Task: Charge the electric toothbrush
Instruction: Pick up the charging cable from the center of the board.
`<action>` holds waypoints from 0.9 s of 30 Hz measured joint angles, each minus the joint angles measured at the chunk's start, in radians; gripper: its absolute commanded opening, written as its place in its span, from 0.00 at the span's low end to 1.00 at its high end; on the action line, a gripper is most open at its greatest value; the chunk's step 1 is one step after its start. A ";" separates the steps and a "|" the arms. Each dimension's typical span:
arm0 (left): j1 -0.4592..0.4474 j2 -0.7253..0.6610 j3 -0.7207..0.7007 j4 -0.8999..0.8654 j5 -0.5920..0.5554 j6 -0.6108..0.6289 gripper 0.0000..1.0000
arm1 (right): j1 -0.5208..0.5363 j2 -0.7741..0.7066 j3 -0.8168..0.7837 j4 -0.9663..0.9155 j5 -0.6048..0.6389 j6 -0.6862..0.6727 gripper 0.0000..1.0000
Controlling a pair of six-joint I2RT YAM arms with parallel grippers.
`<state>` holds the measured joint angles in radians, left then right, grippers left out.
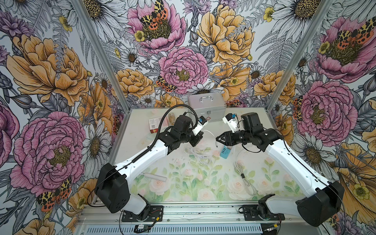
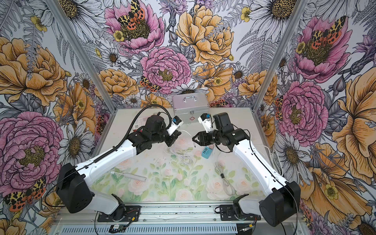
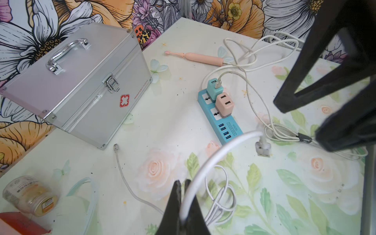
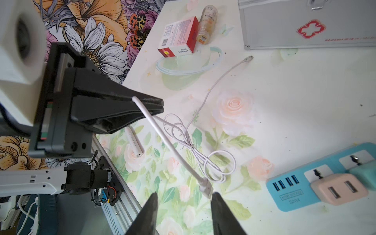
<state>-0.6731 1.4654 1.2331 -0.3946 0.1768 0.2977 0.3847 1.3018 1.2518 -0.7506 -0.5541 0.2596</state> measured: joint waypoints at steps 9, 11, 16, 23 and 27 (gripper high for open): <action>-0.012 0.007 0.066 -0.089 -0.022 0.028 0.00 | 0.044 0.098 0.055 0.000 0.056 -0.026 0.42; -0.012 0.015 0.077 -0.097 -0.028 0.028 0.00 | 0.071 0.113 0.061 0.000 0.079 -0.032 0.41; -0.015 0.023 0.087 -0.114 -0.035 0.028 0.00 | 0.117 0.128 0.075 0.000 0.157 -0.035 0.29; -0.017 0.023 0.094 -0.119 -0.048 0.028 0.00 | 0.127 0.145 0.085 0.000 0.252 -0.020 0.10; -0.019 0.023 0.098 -0.124 -0.057 0.023 0.00 | 0.132 0.148 0.085 0.000 0.237 -0.024 0.02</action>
<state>-0.6918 1.4879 1.3315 -0.5182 0.1200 0.3210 0.5167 1.4494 1.3369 -0.7506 -0.3168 0.2359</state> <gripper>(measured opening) 0.059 0.053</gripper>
